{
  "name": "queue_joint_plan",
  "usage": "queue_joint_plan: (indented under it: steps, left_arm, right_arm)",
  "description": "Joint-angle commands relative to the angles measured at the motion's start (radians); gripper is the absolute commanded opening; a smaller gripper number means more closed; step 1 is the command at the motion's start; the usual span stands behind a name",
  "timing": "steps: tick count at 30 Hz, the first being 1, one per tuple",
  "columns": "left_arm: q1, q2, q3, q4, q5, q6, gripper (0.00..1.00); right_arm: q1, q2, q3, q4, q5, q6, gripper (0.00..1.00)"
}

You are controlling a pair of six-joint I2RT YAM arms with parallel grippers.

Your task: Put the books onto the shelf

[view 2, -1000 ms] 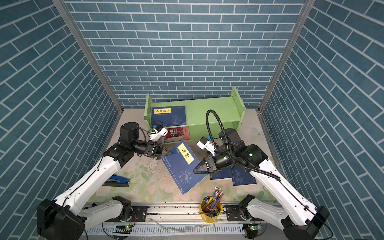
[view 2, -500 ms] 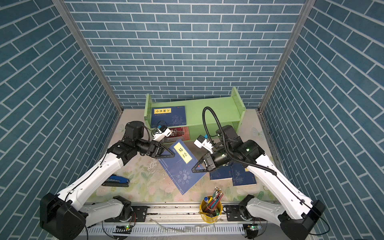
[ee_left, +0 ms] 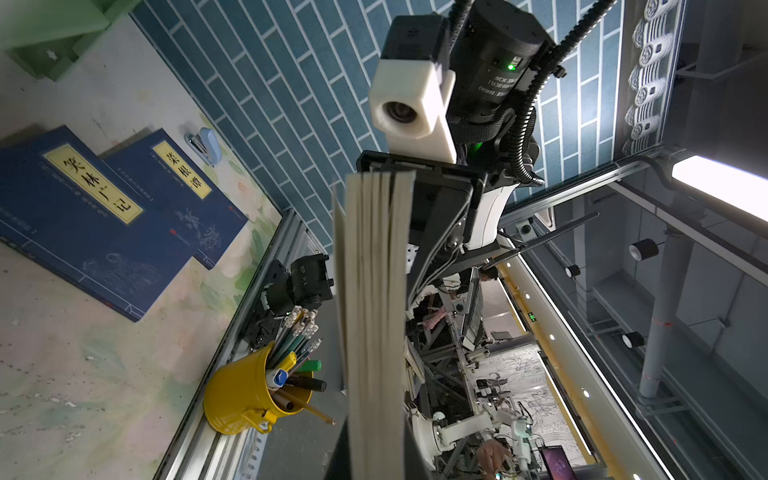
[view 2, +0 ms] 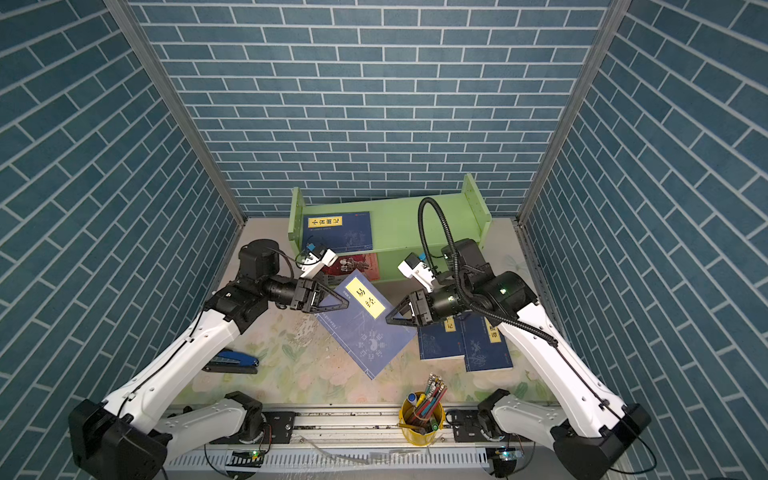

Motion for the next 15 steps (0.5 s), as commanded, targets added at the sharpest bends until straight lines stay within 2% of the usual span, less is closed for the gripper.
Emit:
queue_joint_plan:
  steps: [1,7,10,15]
  left_arm:
    - [0.014,-0.037,0.052,0.046,-0.028,0.014,0.00]
    - [0.017,-0.060,0.103,0.017,-0.035,0.052,0.00]
    - [0.024,-0.057,0.151,-0.069,-0.102,0.106,0.00]
    - [0.093,-0.048,0.209,-0.017,-0.217,0.070,0.00]
  right_arm:
    - [-0.064,-0.054,0.028,0.063,0.073,0.019,0.52]
    - [-0.205,-0.109,0.039,0.205,0.098,0.127,0.59]
    - [-0.261,-0.144,0.025,0.309,0.090,0.210,0.62]
    - [-0.285,-0.207,-0.056,0.521,0.086,0.363,0.71]
